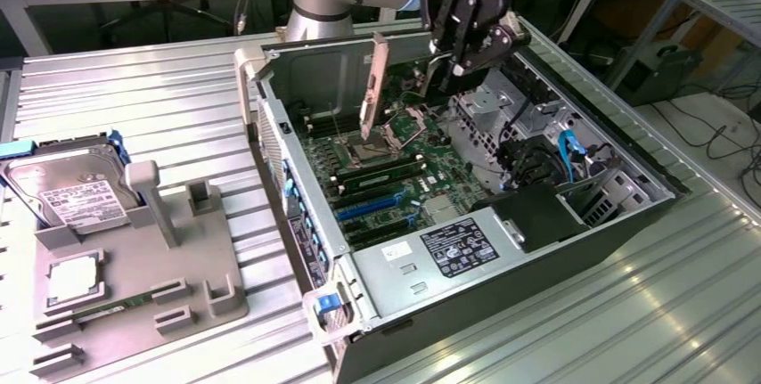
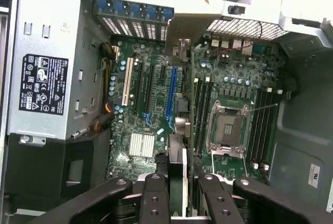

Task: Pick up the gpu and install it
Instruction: 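Insert the gpu into the slot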

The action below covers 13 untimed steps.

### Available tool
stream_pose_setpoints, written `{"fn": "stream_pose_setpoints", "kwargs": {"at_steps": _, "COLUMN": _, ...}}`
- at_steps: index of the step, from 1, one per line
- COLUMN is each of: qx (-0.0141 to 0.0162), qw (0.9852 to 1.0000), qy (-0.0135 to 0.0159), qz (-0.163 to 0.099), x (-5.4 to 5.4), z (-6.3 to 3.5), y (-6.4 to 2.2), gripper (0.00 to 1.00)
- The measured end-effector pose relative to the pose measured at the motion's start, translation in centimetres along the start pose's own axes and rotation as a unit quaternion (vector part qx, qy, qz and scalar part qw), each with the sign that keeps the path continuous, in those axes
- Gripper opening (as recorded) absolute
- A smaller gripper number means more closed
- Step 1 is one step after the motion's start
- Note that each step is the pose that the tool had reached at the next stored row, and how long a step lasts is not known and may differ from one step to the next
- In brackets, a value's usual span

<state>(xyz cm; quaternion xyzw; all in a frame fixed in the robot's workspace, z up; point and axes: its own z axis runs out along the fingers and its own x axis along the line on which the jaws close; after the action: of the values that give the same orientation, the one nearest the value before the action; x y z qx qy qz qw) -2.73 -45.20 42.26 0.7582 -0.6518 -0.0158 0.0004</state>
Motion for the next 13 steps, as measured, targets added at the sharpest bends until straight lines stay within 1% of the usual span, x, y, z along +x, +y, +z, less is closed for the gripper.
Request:
{"fn": "stream_pose_setpoints", "kwargs": {"at_steps": 6, "qx": 0.0001, "qw": 1.0, "qy": 0.0, "qz": -0.004, "x": 0.0, "z": 0.76, "y": -0.01, "gripper": 0.27}}
{"fn": "stream_pose_setpoints", "kwargs": {"at_steps": 8, "qx": 0.0005, "qw": 1.0, "qy": -0.0003, "qz": 0.008, "x": 0.0, "z": 1.04, "y": -0.01, "gripper": 0.27}}
{"fn": "stream_pose_setpoints", "kwargs": {"at_steps": 11, "qx": 0.0012, "qw": 0.9993, "qy": -0.0009, "qz": 0.037, "x": 0.0, "z": 1.5, "y": -0.02, "gripper": 0.27}}
{"fn": "stream_pose_setpoints", "kwargs": {"at_steps": 13, "qx": 0.0013, "qw": 0.9992, "qy": -0.0012, "qz": 0.039, "x": 0.0, "z": 1.72, "y": -0.03, "gripper": 0.27}}
